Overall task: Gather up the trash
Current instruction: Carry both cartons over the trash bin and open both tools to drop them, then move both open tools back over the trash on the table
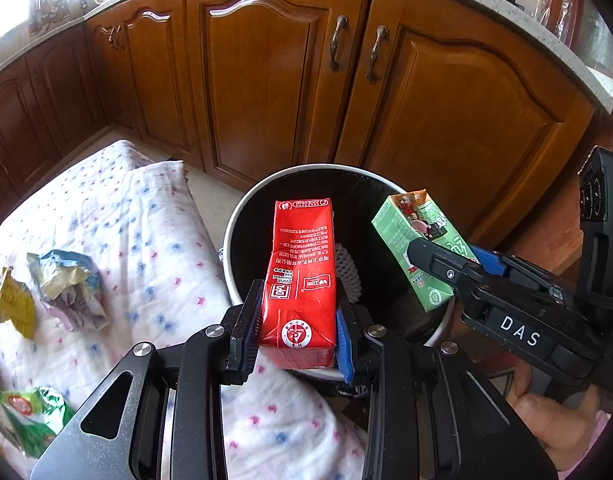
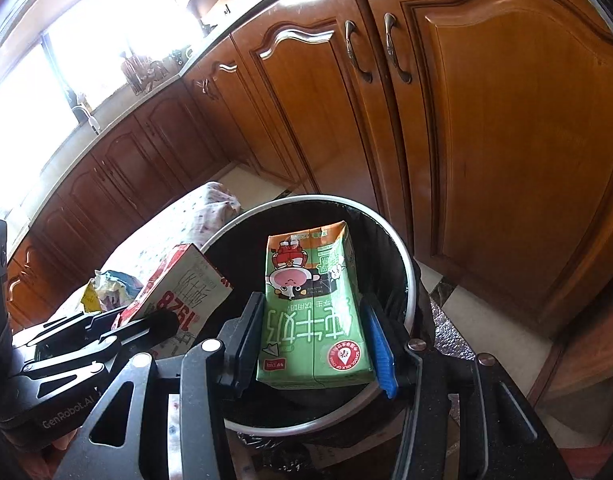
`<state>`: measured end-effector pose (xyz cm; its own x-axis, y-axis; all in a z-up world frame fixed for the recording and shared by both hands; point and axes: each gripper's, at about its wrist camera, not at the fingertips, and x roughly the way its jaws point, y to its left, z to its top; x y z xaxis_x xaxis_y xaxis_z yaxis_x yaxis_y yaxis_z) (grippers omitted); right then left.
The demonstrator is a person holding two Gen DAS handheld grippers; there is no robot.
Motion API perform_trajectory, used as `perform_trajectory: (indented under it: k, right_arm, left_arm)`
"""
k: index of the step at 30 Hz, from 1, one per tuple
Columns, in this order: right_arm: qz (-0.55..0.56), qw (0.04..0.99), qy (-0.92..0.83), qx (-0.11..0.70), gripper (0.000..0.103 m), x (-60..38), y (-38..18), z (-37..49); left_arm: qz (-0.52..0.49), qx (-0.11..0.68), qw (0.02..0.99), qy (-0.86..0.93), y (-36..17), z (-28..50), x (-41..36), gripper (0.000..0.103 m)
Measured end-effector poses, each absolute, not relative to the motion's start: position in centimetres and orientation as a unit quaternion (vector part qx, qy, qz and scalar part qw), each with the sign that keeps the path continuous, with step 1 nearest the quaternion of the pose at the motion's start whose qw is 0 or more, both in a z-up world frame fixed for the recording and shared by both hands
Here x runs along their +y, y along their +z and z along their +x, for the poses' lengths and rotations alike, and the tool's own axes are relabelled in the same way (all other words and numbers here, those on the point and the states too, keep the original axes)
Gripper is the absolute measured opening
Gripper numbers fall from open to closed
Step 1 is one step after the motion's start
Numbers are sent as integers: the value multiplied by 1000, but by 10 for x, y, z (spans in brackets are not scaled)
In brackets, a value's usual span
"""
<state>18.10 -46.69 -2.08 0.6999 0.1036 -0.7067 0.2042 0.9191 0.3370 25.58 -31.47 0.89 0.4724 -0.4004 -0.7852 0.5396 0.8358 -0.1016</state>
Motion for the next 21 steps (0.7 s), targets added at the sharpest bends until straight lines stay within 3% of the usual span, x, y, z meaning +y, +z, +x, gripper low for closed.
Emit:
perform_trajectory:
  k: [9,14,21]
  right_arm:
    - [218,893,-24,392,51,-478,-26,189]
    - [231,894,-28,383,51,-483,-23,182]
    - [244,898,-14,365,53,-472,-14,163]
  left_arm:
    - [94,442,849,-274,3,265,-331,30]
    - [81,450,847,-271,0,267,-328,43]
    - [64,442,854,-266,4,257,-305,43]
